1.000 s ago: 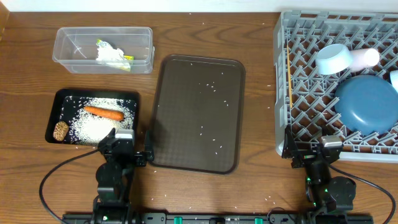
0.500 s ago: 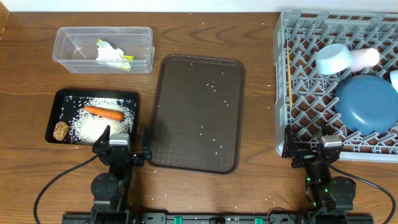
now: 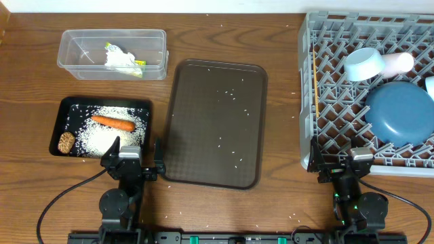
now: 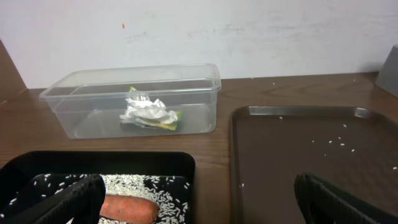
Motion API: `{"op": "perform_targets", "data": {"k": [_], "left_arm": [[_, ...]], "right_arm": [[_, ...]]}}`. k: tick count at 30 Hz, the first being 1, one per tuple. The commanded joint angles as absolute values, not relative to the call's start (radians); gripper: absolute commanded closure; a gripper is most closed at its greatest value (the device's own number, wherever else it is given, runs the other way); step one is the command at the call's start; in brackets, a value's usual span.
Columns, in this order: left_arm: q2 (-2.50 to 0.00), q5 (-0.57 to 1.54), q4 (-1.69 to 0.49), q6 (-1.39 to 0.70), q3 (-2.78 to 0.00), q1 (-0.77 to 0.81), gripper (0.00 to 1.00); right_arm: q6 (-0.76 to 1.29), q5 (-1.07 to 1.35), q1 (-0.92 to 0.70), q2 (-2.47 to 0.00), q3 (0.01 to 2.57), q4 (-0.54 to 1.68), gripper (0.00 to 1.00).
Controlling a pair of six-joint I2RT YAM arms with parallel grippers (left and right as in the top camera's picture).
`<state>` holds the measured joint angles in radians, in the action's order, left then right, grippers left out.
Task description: Sort waste into correct bins and load items into the dishwasher rack
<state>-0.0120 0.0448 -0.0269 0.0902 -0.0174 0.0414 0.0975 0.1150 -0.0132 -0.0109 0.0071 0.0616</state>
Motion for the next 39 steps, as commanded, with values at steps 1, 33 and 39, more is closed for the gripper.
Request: {"op": "perform_targets", "data": {"k": [1,33,39], "left_arm": [[-0.002,0.025,-0.058,0.096,-0.004,0.044,0.02],[-0.004,0.059,-0.067,0.146,-0.004,0.045,0.02],[-0.004,0.059,-0.067,0.146,-0.004,0.045,0.02]], "right_arm": [[0.088,0.111,-0.003,-0.005,0.006,0.065,0.01],[0.088,0.111,-0.003,-0.005,0.006,0.065,0.01],[0.088,0.111,-0.003,-0.005,0.006,0.065,0.01]]}}
